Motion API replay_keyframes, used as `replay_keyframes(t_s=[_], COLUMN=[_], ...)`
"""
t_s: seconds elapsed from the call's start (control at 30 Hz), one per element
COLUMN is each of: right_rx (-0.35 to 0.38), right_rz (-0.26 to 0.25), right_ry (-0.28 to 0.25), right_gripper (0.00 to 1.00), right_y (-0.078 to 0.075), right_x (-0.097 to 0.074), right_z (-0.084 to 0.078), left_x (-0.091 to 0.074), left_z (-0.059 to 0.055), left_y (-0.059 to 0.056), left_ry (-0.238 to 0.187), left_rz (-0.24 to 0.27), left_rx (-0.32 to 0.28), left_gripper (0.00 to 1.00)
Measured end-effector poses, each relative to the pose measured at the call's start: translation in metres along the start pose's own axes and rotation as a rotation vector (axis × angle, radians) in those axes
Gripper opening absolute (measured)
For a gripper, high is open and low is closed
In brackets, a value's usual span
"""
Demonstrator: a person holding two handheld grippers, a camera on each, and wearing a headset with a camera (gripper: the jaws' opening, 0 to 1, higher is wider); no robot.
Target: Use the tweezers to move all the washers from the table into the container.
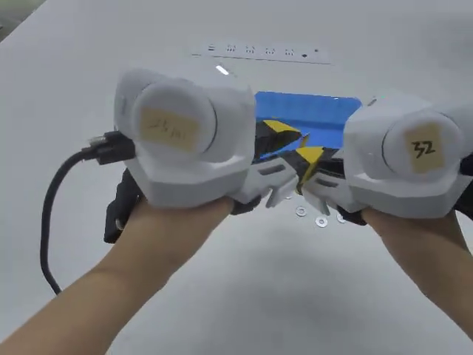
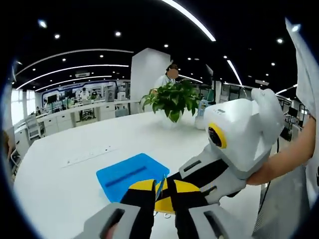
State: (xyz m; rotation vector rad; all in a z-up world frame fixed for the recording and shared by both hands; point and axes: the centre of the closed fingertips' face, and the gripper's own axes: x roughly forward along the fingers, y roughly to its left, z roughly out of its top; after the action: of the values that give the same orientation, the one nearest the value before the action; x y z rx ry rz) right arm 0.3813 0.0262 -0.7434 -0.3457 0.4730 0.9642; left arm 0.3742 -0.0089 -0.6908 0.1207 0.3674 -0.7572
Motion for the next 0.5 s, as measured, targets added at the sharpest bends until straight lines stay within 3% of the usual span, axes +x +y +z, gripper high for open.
replay_keyframes(t_s=[0.07, 0.17, 0.27, 0.37, 0.5], right_rx=[0.001, 0.009, 0.016, 0.045, 0.057], right_rz=[0.000, 0.000, -0.001, 0.002, 0.006], right_ry=[0.003, -0.001, -0.005, -0.032, -0.030], right_gripper=[0.02, 0.02, 0.02, 0.03, 0.04], right_y=[-0.001, -0.002, -0.003, -0.005, -0.006], right_x=[0.001, 0.001, 0.002, 0.004, 0.006], right_z=[-0.002, -0.003, -0.006, -0.008, -0.016], left_x=[0.000, 0.002, 0.004, 0.007, 0.012], left_z=[0.000, -0.001, -0.003, -0.005, -0.013], left_y=[0.001, 0.003, 0.004, 0.003, 0.000], left_ry=[0.000, -0.001, 0.018, 0.030, 0.051], left_rz=[0.000, -0.012, -0.037, -0.076, -0.163], left_rx=[0.011, 0.034, 0.122, 0.130, 0.161], left_gripper=[0.01, 0.00, 0.00, 0.00, 0.00])
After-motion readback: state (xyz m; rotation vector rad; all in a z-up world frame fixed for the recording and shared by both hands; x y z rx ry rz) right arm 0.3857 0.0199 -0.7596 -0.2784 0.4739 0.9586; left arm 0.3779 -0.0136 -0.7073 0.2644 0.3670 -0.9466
